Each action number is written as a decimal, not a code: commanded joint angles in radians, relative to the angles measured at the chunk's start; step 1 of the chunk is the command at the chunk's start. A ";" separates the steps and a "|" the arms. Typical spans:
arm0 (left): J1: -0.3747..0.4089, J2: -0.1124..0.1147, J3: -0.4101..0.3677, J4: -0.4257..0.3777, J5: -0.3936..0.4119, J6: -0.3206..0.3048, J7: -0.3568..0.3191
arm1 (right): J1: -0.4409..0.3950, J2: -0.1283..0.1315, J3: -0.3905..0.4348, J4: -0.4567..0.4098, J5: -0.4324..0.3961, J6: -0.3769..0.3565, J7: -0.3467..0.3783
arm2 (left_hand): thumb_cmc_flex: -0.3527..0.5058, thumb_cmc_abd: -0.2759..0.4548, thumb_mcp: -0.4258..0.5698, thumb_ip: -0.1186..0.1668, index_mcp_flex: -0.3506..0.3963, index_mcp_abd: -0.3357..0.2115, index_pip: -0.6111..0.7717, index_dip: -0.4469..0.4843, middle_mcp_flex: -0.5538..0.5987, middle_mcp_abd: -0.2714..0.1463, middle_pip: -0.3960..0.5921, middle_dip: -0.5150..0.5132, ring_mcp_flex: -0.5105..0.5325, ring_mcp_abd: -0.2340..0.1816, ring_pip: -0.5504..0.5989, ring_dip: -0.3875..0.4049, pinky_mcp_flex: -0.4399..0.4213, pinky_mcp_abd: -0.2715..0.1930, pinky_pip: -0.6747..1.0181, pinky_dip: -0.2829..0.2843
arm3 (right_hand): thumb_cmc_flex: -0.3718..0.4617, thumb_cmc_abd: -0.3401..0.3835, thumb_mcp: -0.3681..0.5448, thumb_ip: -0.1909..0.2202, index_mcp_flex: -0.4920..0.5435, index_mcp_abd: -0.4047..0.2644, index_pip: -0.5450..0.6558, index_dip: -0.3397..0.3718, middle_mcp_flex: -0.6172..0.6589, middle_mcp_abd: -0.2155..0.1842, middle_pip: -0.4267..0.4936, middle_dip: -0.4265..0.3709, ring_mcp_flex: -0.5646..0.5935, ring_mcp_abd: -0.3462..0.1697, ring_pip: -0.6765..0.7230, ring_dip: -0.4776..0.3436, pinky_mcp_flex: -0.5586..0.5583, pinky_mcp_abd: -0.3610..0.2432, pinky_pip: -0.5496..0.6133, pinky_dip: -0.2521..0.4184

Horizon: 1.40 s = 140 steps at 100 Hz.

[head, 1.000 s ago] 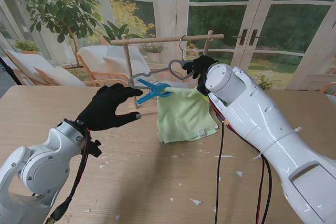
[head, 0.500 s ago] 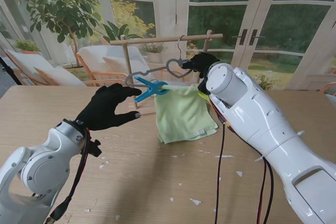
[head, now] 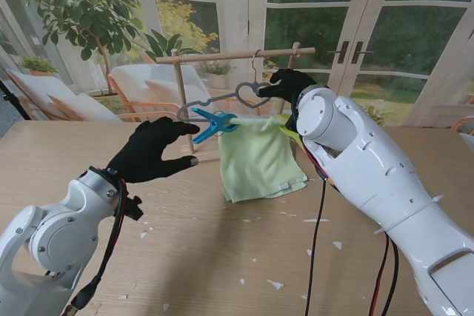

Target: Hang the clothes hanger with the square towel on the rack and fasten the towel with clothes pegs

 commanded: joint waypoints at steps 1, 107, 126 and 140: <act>-0.004 -0.002 0.004 -0.002 -0.004 0.009 -0.019 | -0.020 0.006 0.008 -0.028 -0.020 0.005 0.017 | -0.019 0.001 0.004 0.008 0.002 -0.016 0.006 0.007 -0.002 -0.007 0.002 0.012 -0.002 -0.006 -0.008 0.001 -0.002 0.004 -0.039 -0.009 | -0.039 -0.007 0.014 -0.036 -0.035 0.018 -0.016 -0.014 -0.046 -0.013 -0.006 -0.004 -0.047 -0.029 -0.007 0.000 -0.034 -0.022 -0.032 0.469; 0.065 -0.068 0.147 0.004 -0.322 0.230 0.188 | -0.837 0.043 0.273 -0.627 -0.253 -0.396 -0.250 | 0.022 0.021 -0.018 0.017 -0.051 0.013 -0.068 -0.045 -0.073 0.032 -0.062 -0.028 -0.057 0.001 -0.021 -0.008 -0.053 -0.041 -0.048 -0.007 | 0.106 0.091 -0.051 0.001 -0.051 -0.040 -0.064 -0.048 -0.146 -0.050 -0.059 -0.040 -0.171 -0.049 -0.066 -0.066 -0.105 -0.029 -0.261 0.478; 0.110 -0.095 0.173 0.015 -0.404 0.227 0.284 | -0.898 0.034 0.260 -0.577 -0.205 -0.477 -0.304 | 0.028 0.023 -0.010 0.015 -0.081 0.017 -0.080 -0.062 -0.124 0.024 -0.100 -0.042 -0.105 -0.017 -0.031 -0.017 -0.069 -0.067 -0.069 -0.026 | 0.108 0.106 -0.062 0.002 -0.089 -0.073 -0.072 -0.053 -0.199 -0.071 -0.074 -0.045 -0.224 -0.067 -0.082 -0.076 -0.146 -0.054 -0.296 0.475; 0.114 -0.114 0.208 0.018 -0.463 0.242 0.342 | -0.910 0.024 0.245 -0.542 -0.145 -0.526 -0.338 | 0.028 0.060 -0.031 0.018 -0.138 0.010 -0.084 -0.074 -0.187 -0.020 -0.103 -0.037 -0.158 -0.051 -0.039 -0.027 -0.054 -0.101 -0.108 -0.099 | 0.126 0.158 -0.082 0.011 -0.109 -0.110 -0.073 -0.050 -0.232 -0.090 -0.071 -0.046 -0.256 -0.083 -0.093 -0.087 -0.175 -0.078 -0.342 0.483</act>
